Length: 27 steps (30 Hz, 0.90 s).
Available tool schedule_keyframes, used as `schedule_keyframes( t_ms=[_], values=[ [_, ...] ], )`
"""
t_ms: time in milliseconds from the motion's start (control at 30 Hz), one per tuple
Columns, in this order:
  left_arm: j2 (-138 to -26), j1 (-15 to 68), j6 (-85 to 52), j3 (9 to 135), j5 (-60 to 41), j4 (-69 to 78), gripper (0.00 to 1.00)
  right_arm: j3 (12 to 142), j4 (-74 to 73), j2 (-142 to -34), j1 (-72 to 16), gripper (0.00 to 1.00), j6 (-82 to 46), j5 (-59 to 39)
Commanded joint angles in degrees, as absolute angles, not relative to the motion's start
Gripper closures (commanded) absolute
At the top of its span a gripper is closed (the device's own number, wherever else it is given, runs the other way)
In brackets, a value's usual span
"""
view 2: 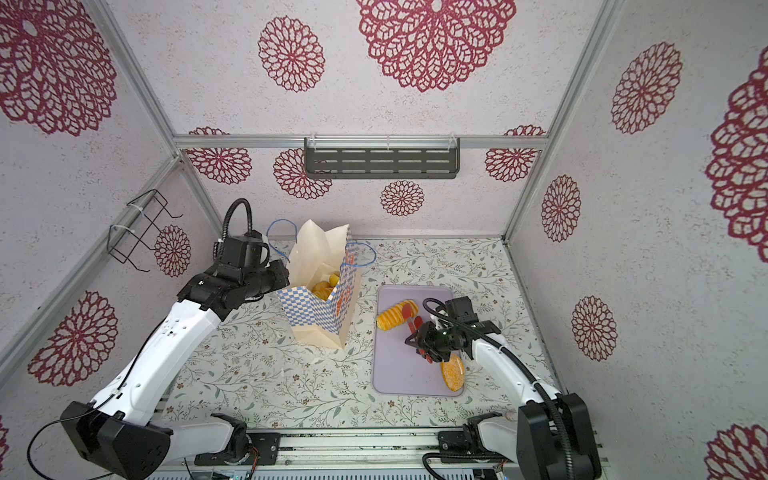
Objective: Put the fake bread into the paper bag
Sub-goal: 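Lower the tongs around the striped bun and squeeze them shut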
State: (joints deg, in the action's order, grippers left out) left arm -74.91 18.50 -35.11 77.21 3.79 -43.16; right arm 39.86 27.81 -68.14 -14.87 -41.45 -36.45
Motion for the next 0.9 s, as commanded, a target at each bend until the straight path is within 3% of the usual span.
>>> schedule_keyframes(
  t_ms=[0, 867],
  values=[
    [-73.39, 18.63, -34.51, 77.78, 4.57, -42.50, 0.86, 41.89, 28.87, -66.36, -14.68, 0.50, -39.55, -38.02],
    [-72.69, 18.63, -34.73, 77.21, 4.82, -42.82, 0.86, 42.02, 22.46, -71.31, -14.54, 0.52, -41.39, -41.88]
  ],
)
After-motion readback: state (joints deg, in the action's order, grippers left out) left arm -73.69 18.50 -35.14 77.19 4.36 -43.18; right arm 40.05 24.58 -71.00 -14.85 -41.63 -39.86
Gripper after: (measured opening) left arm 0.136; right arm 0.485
